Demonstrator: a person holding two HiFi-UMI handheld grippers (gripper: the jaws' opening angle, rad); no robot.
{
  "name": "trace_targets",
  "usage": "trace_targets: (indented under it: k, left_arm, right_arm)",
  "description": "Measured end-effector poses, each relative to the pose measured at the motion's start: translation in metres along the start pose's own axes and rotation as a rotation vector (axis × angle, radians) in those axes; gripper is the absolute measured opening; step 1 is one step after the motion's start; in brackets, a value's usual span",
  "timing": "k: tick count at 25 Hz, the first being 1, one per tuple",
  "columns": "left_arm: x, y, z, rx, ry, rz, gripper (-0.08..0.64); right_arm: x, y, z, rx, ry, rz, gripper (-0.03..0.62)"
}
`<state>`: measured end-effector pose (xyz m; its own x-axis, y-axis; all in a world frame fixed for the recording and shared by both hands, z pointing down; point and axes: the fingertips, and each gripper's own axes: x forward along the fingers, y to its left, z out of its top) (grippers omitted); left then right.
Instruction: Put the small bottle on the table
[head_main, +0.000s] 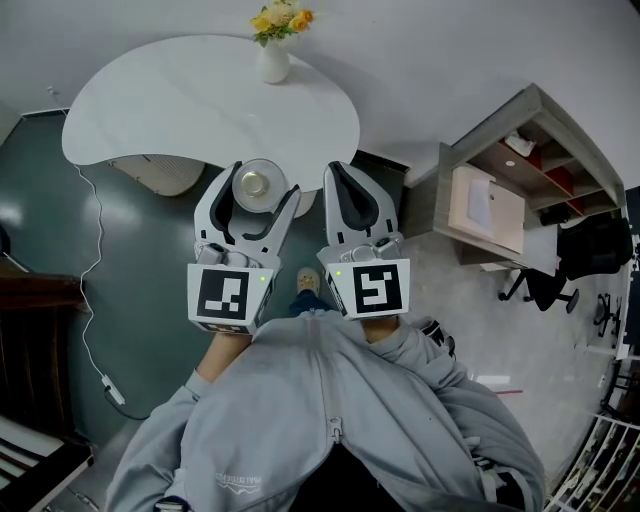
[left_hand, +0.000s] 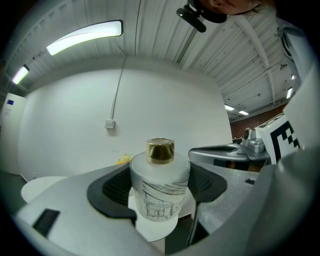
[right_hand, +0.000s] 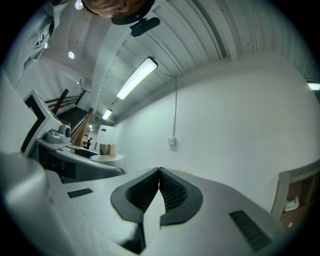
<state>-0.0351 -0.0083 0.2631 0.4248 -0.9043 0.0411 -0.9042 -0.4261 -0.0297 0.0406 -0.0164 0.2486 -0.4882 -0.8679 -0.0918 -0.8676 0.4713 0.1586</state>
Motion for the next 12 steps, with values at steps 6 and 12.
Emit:
trace_targets:
  k: [6, 12]
  left_arm:
    - [0.034, 0.007, 0.002, 0.009, 0.006, 0.018, 0.331]
    - [0.063, 0.014, 0.002, 0.006, 0.003, 0.065, 0.331]
  right_arm:
    - [0.03, -0.023, -0.005, 0.017, -0.006, 0.024, 0.026]
    - [0.055, -0.043, -0.013, -0.001, -0.016, 0.074, 0.026]
